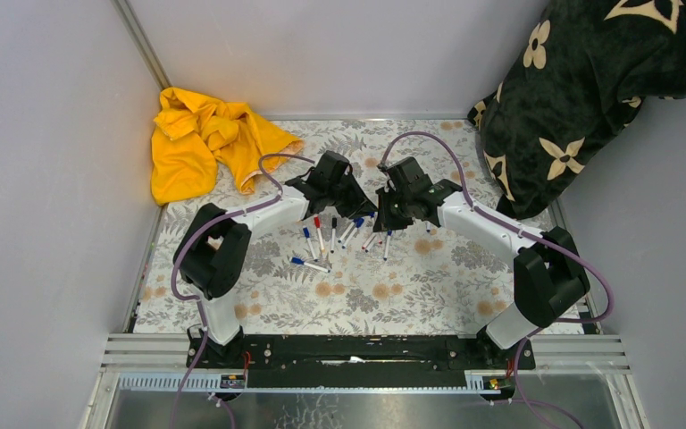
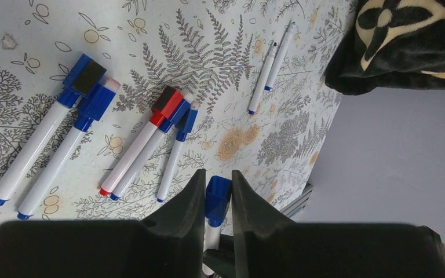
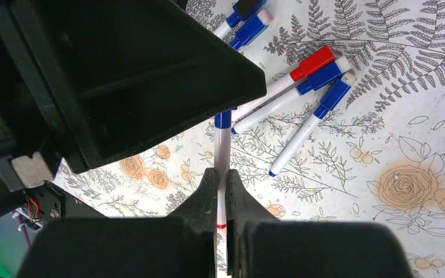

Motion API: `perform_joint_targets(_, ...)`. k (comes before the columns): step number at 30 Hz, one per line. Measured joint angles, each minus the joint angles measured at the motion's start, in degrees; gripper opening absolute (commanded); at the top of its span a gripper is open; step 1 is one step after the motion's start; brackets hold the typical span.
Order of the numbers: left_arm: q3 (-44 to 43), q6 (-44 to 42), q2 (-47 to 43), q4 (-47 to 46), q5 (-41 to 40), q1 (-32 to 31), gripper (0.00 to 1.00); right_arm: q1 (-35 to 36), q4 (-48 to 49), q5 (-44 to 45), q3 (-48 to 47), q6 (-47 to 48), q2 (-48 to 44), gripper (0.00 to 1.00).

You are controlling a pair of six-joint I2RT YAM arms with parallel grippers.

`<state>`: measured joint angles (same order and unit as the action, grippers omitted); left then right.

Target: Open the pen caps

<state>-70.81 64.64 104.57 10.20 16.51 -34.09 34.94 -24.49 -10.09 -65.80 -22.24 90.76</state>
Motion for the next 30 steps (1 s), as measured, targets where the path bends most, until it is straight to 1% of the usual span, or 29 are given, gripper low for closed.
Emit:
perform_joint_targets(3, 0.31, 0.0, -0.02, -0.15, -0.04, 0.0, 0.12, -0.17, -0.33, -0.07, 0.0, 0.02, -0.26, 0.0)
perform_joint_targets(4, 0.39, 0.02, -0.07, -0.24, -0.07, 0.0, 0.11, -0.24, -0.37, -0.11, 0.0, 0.02, -0.42, 0.01)
perform_joint_targets(7, 0.52, 0.24, -0.39, -0.33, -0.24, 0.0, 0.1, -0.28, -0.39, -0.2, 0.0, 0.02, -0.9, 0.11)
perform_joint_targets(12, 0.52, 0.44, -1.03, -0.13, -0.52, -0.04, 0.09, -0.5, -0.04, -1.07, 0.0, -0.11, -1.18, 0.23)
perform_joint_targets(27, 0.52, 1.92, -1.05, 0.52, -0.57, -0.61, 0.06, -0.87, 1.29, -1.44, -0.61, -0.39, -0.26, 0.26)
perform_joint_targets(30, 0.52, 2.51, -1.05, 0.52, -0.55, -0.66, 0.01, -0.92, 1.66, -1.44, -0.59, -0.61, 0.13, 0.24)
